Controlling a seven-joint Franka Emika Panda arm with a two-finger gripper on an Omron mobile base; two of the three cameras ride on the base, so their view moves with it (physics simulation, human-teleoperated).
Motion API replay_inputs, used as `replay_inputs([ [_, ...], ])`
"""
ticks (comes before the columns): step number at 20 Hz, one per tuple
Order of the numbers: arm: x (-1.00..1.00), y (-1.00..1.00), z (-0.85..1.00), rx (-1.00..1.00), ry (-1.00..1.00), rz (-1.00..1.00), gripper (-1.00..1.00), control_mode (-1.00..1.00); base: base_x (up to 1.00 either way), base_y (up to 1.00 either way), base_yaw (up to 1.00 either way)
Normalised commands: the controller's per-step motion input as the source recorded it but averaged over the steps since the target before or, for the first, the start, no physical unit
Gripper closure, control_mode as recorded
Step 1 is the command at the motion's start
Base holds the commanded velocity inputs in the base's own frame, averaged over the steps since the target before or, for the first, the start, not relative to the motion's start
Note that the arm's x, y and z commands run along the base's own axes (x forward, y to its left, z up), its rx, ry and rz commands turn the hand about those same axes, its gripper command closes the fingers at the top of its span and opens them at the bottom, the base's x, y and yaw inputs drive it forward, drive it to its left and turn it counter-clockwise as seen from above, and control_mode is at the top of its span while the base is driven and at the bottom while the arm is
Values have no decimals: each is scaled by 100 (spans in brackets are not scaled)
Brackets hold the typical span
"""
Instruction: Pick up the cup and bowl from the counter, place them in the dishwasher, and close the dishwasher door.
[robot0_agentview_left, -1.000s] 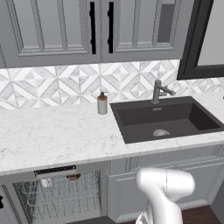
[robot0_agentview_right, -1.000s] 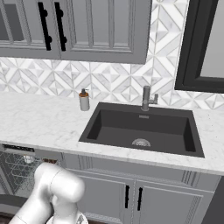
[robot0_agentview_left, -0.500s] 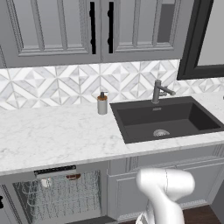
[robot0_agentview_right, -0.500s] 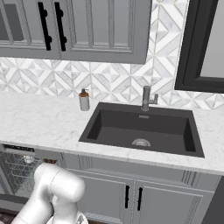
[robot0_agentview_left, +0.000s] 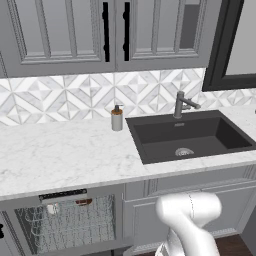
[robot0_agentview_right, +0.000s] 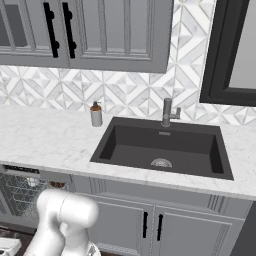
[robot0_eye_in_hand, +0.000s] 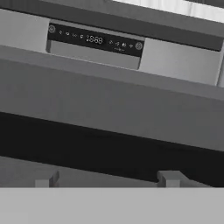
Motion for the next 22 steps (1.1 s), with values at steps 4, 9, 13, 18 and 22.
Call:
replay_inputs([
  [4,100,-10,39,2,-23,21,-100,-100,0,0,0],
  [9,100,0,26,1,-18,14,-100,-100,0,0,0],
  [13,100,-3,2,0,-11,3,-100,-100,0,0,0],
  [18,100,-3,0,0,-6,0,-100,-100,0,0,0],
  [22,100,-4,0,0,-5,0,-100,-100,0,0,0],
])
